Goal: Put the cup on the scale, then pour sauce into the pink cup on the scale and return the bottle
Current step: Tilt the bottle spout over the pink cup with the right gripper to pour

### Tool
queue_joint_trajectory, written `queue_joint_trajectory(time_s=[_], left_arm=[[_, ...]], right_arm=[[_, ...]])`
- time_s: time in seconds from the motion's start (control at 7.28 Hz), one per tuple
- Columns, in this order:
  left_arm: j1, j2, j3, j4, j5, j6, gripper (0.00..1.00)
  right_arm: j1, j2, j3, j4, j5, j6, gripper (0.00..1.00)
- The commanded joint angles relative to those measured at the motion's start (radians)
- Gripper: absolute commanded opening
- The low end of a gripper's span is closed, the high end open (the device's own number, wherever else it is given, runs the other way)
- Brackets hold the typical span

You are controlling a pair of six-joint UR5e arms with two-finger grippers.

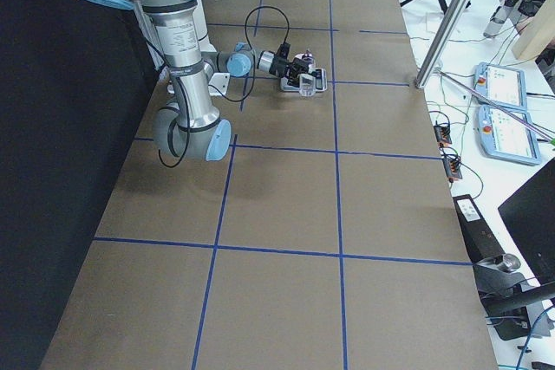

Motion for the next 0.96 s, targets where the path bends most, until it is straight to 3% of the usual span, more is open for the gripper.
queue_joint_trajectory(time_s=[0.0,0.82], left_arm=[[0.001,0.001,0.001,0.0,0.0,-0.002,0.59],[0.003,0.001,0.001,0.0,0.001,-0.008,0.61]], right_arm=[[-0.002,0.005,-0.001,-0.055,-0.023,-0.125,0.0],[0.0,0.028,-0.001,-0.057,-0.035,-0.269,0.0]])
